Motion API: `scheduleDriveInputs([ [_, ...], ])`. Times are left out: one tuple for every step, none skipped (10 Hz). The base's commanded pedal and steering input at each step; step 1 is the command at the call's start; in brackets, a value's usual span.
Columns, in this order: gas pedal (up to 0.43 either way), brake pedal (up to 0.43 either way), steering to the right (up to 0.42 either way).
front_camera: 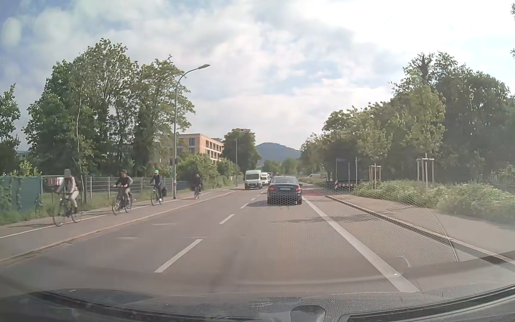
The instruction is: Follow the waypoints while adhering to traffic rules and regulations
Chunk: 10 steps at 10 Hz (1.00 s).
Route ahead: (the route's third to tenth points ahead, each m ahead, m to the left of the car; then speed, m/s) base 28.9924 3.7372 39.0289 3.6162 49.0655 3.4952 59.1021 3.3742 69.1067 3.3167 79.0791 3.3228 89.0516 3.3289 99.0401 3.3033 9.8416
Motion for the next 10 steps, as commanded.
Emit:
scheduleDriveInputs([
  [0.130,0.000,0.001],
  [0.130,0.000,0.001],
  [0.130,0.000,0.001],
  [0.130,0.000,0.000],
  [0.130,0.000,0.000],
  [0.118,0.000,0.000],
  [0.118,0.000,0.000],
  [0.118,0.000,0.000],
  [0.118,0.000,0.000],
  [0.118,0.000,0.000],
])
